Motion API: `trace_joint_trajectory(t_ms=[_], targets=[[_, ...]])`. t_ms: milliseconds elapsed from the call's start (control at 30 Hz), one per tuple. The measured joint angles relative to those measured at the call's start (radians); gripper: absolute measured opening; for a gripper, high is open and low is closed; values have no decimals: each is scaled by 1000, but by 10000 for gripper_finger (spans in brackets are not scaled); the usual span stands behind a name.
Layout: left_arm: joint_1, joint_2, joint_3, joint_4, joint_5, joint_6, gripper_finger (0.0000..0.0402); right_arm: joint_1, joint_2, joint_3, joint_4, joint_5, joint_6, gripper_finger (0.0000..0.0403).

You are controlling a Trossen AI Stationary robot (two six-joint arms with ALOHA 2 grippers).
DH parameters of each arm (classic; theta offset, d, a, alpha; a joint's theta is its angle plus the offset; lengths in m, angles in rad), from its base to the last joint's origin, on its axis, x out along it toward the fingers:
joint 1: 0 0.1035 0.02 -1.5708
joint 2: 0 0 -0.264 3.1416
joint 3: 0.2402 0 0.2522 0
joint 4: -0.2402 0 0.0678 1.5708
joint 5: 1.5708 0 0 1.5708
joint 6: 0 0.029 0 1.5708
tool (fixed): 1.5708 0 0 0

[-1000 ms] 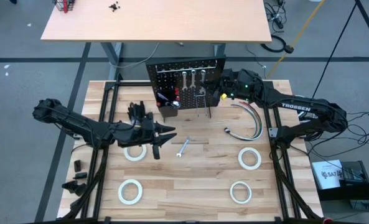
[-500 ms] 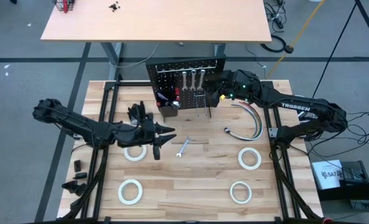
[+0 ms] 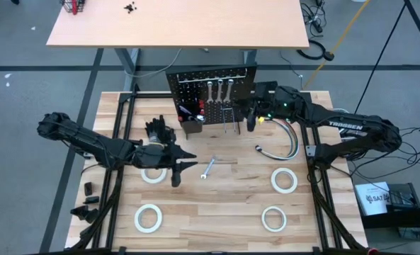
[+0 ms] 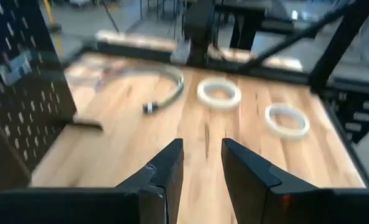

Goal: Hang tools onto peg board
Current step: Hang the wrench on the peg board

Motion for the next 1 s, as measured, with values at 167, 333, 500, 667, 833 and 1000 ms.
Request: trace_joint_trajectory(t_ms=[167, 333, 500, 667, 833, 1000], targets=[[-11, 0, -24, -111, 67, -56, 112, 83, -38, 1, -137, -2, 52, 121], [-37, 0, -119, -104, 87, -125, 112, 220, -16, -12, -214, -3, 142, 121], [-39, 1, -232, -32, 89, -241, 111, 360, 38, -112, -199, 10, 265, 121], [-39, 48, -322, 173, 90, -282, 111, 451, 141, -260, 24, 127, 438, 121], [-26, 196, -349, 338, 102, -289, 111, 476, 319, -352, 449, 198, 473, 121], [-25, 352, -335, 455, 153, -290, 107, 476, 526, -342, 665, 330, 456, 120]])
